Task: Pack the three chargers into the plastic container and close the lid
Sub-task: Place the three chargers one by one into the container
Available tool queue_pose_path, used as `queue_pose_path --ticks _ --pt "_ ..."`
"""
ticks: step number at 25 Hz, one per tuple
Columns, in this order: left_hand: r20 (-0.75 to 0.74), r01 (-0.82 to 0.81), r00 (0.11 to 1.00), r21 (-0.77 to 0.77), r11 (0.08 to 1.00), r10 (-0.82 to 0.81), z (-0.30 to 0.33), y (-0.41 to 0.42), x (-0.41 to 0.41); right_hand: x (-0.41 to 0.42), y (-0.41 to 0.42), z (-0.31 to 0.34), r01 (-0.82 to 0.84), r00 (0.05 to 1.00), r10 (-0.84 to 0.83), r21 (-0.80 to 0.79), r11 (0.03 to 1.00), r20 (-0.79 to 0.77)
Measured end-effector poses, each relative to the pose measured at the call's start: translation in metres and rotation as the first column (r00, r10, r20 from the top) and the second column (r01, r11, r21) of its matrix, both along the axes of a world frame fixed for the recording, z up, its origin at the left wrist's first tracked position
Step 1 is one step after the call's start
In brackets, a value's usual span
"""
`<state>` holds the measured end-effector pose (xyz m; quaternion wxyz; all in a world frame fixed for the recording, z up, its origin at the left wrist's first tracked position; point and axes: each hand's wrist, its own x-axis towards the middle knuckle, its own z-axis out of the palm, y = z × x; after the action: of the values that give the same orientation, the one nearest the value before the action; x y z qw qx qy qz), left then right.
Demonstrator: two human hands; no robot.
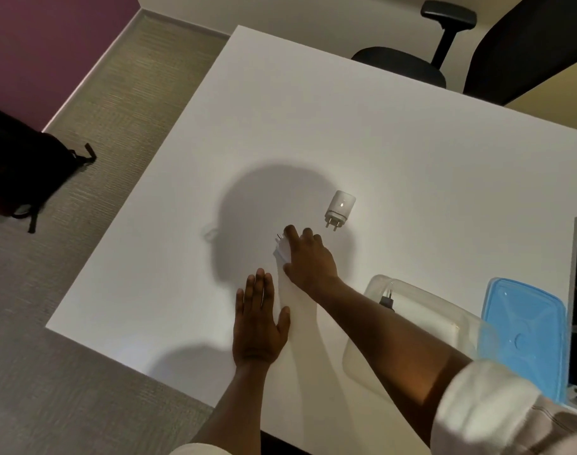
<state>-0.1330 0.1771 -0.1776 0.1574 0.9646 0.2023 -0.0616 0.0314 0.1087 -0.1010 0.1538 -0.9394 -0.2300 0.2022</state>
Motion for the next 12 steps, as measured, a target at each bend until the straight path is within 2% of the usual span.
queue_pose_path --ticks 3,5,8,12 --pt "0.004 -0.001 1.0 0.001 1.0 0.001 0.0 0.0 0.0 -0.011 -0.014 0.012 0.074 0.997 -0.072 0.071 0.995 -0.032" --pt "0.01 -0.001 1.0 0.001 1.0 0.001 0.002 0.001 0.0 -0.023 -0.026 0.027 0.139 0.99 -0.139 0.177 0.974 -0.014" --pt "0.027 0.003 1.0 -0.002 1.0 -0.003 0.003 0.001 0.0 -0.047 -0.055 0.057 0.242 0.968 -0.252 0.335 0.911 -0.012" --pt "0.04 0.006 0.999 -0.006 1.0 -0.005 0.004 0.001 -0.002 -0.081 -0.122 0.093 0.464 0.869 -0.494 0.398 0.791 -0.03"
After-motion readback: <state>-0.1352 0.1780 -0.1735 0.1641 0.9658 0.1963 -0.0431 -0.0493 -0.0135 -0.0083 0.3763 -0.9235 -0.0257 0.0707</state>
